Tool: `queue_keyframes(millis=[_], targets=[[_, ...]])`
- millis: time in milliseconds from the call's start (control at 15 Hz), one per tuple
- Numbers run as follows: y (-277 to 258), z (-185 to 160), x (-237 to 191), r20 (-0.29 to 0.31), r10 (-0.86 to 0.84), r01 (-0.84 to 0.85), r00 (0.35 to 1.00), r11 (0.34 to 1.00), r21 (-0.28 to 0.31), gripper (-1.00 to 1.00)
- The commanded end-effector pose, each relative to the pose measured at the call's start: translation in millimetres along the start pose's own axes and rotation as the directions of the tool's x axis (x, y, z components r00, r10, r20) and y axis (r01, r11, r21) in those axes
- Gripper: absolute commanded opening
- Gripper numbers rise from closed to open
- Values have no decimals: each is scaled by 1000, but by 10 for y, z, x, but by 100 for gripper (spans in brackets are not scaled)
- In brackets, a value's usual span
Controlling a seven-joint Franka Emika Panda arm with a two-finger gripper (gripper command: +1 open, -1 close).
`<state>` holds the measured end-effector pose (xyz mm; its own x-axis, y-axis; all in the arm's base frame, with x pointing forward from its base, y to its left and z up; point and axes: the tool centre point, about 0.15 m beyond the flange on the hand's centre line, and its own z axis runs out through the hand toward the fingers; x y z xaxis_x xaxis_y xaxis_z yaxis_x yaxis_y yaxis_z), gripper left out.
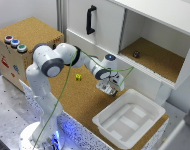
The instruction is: Pick up the yellow block
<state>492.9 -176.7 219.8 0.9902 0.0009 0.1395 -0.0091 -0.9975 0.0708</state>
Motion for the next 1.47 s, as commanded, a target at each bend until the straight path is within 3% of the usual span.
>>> queue_keyframes(millis=[0,333,600,1200,1400], targets=[[-163,-203,-124,91,31,-35,995,999,34,100],[-623,-699,-664,47,27,-31,999,996,85,100],[-1369,-1082,-1057,11,-98,96,995,985,143,100],[-2741,-837,-1359,55,-395,370,917,894,252,100],[-3118,-740,-1351,62,-491,464,869,851,246,100]])
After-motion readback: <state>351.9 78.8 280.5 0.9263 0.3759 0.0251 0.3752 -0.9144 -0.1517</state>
